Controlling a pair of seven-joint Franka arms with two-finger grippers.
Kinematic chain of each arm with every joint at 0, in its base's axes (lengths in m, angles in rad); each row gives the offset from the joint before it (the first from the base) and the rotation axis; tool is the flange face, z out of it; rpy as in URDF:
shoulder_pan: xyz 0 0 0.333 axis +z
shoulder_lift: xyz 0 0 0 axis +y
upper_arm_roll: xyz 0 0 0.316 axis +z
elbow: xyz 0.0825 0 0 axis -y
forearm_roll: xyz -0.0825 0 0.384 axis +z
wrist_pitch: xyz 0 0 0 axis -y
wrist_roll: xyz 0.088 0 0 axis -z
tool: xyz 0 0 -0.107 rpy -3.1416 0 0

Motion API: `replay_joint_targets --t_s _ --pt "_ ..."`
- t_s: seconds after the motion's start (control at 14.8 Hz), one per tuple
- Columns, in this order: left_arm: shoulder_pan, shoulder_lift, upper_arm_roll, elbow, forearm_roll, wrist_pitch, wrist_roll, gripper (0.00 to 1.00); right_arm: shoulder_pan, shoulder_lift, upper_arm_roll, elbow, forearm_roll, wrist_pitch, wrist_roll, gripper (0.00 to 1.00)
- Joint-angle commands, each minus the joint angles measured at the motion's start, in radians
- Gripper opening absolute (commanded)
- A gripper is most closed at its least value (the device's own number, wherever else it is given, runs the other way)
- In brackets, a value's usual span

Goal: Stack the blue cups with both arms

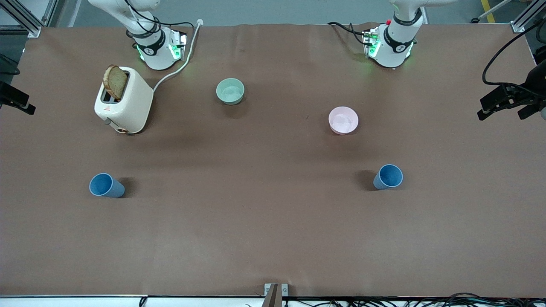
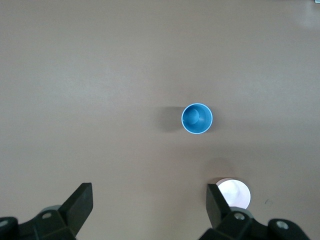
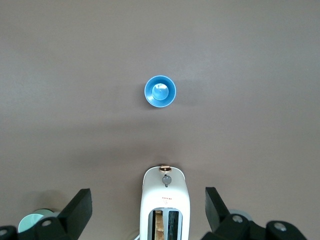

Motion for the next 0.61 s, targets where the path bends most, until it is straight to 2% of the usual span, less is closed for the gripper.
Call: replay_joint_targets --t_s 0.0,0.41,0.54 --pt "-0.013 0.0 -0.007 0.011 0.007 -0.015 -0.008 1.0 -0.009 -0.023 0.006 -0.025 0.012 0.008 0.013 1.0" --pt "-0.014 0.029 -0.041 0.007 -0.007 -0.03 0.003 1.0 -0.009 -0.023 0.006 -0.025 0.012 0.01 0.013 1.0" --pt "-0.016 0.065 -0.048 0.01 -0.008 -0.022 0.003 1.0 -0.013 -0.021 0.005 -0.029 0.012 0.015 0.013 1.0"
